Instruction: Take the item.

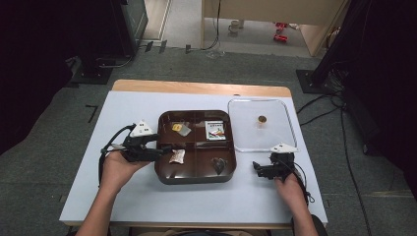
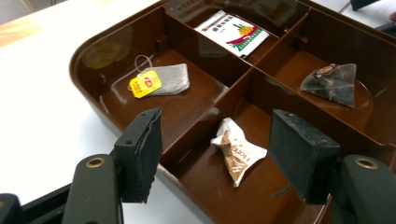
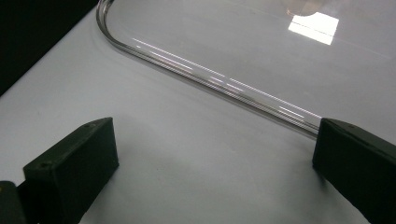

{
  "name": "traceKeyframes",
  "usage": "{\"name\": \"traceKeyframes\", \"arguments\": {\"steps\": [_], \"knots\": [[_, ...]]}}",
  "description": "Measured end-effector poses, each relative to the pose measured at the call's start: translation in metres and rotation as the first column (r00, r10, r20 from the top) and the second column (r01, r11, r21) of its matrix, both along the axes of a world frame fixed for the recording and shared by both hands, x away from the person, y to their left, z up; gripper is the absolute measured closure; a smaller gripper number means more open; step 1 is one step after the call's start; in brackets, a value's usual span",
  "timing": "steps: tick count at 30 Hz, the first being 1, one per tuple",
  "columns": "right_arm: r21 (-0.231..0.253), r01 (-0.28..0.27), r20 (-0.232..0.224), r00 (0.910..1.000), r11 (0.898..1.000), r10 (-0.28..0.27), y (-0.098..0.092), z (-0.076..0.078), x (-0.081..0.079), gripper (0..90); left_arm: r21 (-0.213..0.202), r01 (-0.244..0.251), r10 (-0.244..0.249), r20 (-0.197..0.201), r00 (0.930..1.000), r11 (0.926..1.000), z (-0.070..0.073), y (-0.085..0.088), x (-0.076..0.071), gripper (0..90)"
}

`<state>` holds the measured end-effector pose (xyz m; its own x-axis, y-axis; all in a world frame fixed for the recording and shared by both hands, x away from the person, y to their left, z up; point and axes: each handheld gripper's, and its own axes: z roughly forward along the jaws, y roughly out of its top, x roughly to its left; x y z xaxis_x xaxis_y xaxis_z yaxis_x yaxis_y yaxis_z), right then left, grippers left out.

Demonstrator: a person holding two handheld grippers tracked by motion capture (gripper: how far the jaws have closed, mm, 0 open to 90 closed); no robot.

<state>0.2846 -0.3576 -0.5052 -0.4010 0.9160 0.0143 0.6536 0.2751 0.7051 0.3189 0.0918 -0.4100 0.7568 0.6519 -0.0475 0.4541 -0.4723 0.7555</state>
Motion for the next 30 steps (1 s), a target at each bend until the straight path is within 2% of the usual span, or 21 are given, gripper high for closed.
{"name": "traceKeyframes", "arguments": {"steps": [6, 11, 15, 17, 20, 24, 30], "knots": [[-0.001, -0.001, 0.001, 1.0000, 1.000, 0.001, 0.000, 0.000, 0.000, 0.0, 0.008, 0.049, -0.049, -0.019, 0.9986, 0.9988, -0.006, -0.009, 0.000, 43.3], [-0.001, -0.001, 0.001, 1.0000, 1.000, 0.001, 0.000, 0.000, 0.000, 0.0, 0.047, 0.086, -0.085, -0.041, 0.9956, 0.9951, -0.016, -0.022, 0.001, 45.0], [-0.001, -0.001, 0.001, 1.0000, 1.000, 0.001, 0.000, 0.000, 0.000, 0.0, 0.078, 0.092, -0.088, -0.060, 0.9943, 0.9927, -0.023, -0.028, 0.003, 46.0], [-0.001, 0.000, 0.001, 1.0000, 1.000, 0.000, 0.000, 0.000, 0.000, 0.0, 0.115, 0.099, -0.092, -0.071, 0.9933, 0.9883, -0.028, -0.032, 0.005, 45.2], [-0.001, -0.001, 0.001, 1.0000, 1.000, 0.001, 0.000, 0.000, 0.000, 0.0, 0.151, 0.105, -0.093, -0.086, 0.9920, 0.9829, -0.033, -0.037, 0.008, 42.8], [-0.001, 0.000, 0.000, 1.0000, 1.000, 0.000, 0.000, 0.000, 0.000, 0.0, 0.197, 0.119, -0.103, -0.086, 0.9909, 0.9732, -0.038, -0.042, 0.008, 42.5], [-0.001, 0.000, 0.000, 1.0000, 1.000, 0.000, 0.000, 0.000, 0.000, 0.0, 0.233, 0.132, -0.114, -0.088, 0.9896, 0.9636, -0.043, -0.049, 0.009, 41.3]]}}
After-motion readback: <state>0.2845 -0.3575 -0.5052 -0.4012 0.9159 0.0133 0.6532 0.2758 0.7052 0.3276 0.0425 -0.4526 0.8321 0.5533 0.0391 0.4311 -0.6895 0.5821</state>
